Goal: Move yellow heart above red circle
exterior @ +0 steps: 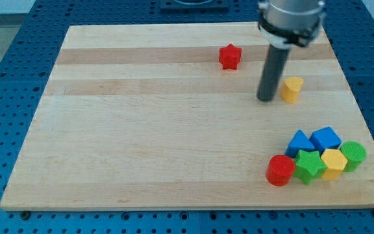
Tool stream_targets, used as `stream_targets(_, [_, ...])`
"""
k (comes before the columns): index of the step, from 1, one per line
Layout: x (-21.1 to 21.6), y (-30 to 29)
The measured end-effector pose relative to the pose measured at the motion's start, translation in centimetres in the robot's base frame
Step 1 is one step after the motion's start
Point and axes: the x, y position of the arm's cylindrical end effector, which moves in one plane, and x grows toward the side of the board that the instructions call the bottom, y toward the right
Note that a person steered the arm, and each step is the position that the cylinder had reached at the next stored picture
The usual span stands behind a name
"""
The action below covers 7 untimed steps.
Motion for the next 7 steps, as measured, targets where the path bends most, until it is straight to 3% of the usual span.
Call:
stream_targets(1, [-4.7,2.8])
stream_targets(2, [-3.9,8.8])
stream_targets(5, [0.8,4.1])
stream_targets(7, [6.8,2.2])
